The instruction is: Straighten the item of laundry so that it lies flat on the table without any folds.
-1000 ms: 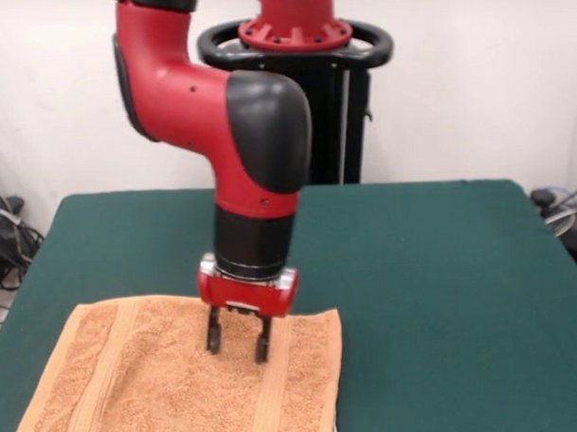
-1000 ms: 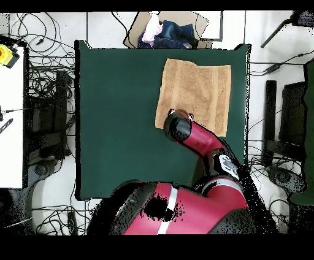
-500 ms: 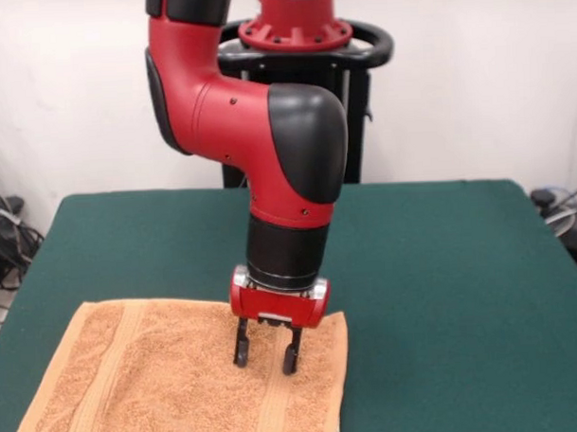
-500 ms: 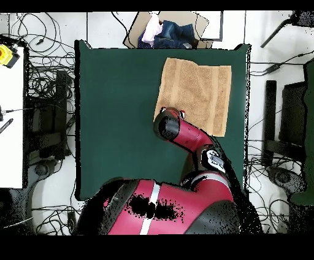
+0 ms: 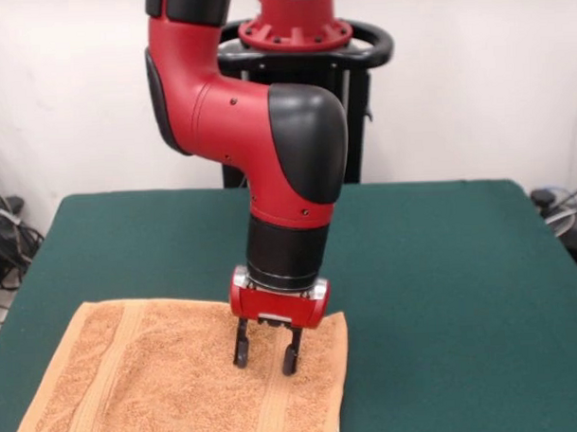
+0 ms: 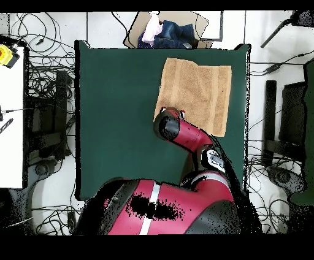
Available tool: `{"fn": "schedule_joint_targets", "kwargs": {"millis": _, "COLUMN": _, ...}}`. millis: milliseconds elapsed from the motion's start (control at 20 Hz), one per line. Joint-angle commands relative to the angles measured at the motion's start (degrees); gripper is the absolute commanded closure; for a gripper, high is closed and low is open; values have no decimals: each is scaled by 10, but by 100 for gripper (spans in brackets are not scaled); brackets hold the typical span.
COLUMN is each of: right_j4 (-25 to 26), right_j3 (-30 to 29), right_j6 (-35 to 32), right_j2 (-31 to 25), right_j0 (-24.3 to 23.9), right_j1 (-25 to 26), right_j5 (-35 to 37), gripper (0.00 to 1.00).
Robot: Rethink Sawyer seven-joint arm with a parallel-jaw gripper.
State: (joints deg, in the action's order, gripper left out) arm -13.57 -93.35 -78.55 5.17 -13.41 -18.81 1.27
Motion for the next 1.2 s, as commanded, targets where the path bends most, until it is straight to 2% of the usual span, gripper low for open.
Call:
{"fn": "schedule_joint_targets", "kwargs": {"millis": 50, "right_j4": 10, "right_j3": 29, "right_j6": -99, "right_j2": -52, "right_j0": 9, "right_j1": 49, "right_j5": -7, "gripper": 0}}
{"fn": "schedule_joint_targets", "kwargs": {"millis": 850, "right_j4": -27, "right_j3": 6, "right_j6": -156, "right_j2": -84, "right_j0": 22, "right_j1": 66, "right_j5": -34, "gripper": 0}}
{"fn": "schedule_joint_targets", "kwargs": {"millis": 1200, "right_j4": -77, "right_j3": -12, "right_j6": -194, "right_j2": -47, "right_j0": 74, "right_j1": 42, "right_j5": -26, "gripper": 0}}
